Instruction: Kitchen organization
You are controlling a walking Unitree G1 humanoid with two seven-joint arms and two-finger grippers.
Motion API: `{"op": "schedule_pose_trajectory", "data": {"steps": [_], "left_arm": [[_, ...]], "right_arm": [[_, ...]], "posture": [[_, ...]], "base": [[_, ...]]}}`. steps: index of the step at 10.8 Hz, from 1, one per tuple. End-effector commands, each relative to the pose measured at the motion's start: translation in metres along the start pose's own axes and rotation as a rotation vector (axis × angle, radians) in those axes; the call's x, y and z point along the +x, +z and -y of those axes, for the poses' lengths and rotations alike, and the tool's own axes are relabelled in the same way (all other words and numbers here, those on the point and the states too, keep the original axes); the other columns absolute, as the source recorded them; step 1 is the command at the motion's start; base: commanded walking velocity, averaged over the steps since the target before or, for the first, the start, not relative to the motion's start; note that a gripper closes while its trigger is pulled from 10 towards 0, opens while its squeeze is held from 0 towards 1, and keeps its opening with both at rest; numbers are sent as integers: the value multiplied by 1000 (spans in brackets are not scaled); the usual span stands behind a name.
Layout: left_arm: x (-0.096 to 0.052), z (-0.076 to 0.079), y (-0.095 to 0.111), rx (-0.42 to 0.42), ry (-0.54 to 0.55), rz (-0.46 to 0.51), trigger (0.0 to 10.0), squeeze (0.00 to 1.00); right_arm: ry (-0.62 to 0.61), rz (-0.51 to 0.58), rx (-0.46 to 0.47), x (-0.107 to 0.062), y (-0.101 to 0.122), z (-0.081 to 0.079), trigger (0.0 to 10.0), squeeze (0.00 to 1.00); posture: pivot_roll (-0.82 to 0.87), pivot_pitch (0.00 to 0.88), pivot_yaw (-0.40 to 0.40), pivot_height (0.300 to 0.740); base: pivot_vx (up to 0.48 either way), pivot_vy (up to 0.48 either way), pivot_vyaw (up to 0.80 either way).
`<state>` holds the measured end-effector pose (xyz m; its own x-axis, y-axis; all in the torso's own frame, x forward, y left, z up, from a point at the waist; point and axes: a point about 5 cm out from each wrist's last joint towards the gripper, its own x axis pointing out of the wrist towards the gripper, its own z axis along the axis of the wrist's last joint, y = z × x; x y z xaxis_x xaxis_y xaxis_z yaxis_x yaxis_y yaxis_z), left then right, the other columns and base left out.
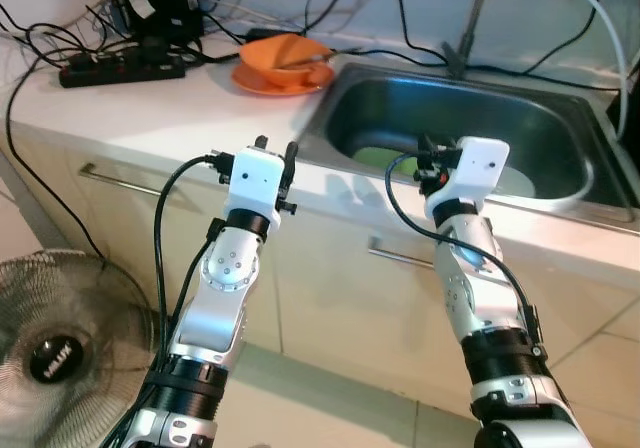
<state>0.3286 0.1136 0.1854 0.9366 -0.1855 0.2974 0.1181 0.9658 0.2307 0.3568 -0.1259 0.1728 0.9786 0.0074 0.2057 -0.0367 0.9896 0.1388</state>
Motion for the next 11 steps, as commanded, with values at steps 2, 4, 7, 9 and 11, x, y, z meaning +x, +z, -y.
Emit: {"op": "schedule_pose_trajectory", "data": {"steps": [2, 4, 7, 9, 11], "left_arm": [[2, 0, 1, 8, 7, -2, 10000, 0], [2, 0, 1, 10, 11, -3, 10000, 0], [3, -1, 1, 13, 15, -8, 10000, 0], [4, -1, 2, 16, 12, -8, 10000, 0], [4, -2, 2, 20, 13, -8, 10000, 0]], "right_arm": [[-13, -36, -19, -1, -5, 2, 10000, 0], [-17, -46, -22, -2, -6, 1, 10000, 0], [-24, -68, -7, 0, -6, -1, 10000, 0], [-34, -58, -11, -2, -7, 1, 10000, 0], [-35, -62, -8, -2, -7, 0, 10000, 0]], "posture": [[84, 51, -3, 740], [85, 52, -4, 740], [85, 53, -2, 740], [86, 51, 1, 740], [88, 51, 2, 740]], "base": [[0, 349, -647], [0, 307, 0], [0, 295, -533], [0, 298, 0], [0, 294, 0]]}}
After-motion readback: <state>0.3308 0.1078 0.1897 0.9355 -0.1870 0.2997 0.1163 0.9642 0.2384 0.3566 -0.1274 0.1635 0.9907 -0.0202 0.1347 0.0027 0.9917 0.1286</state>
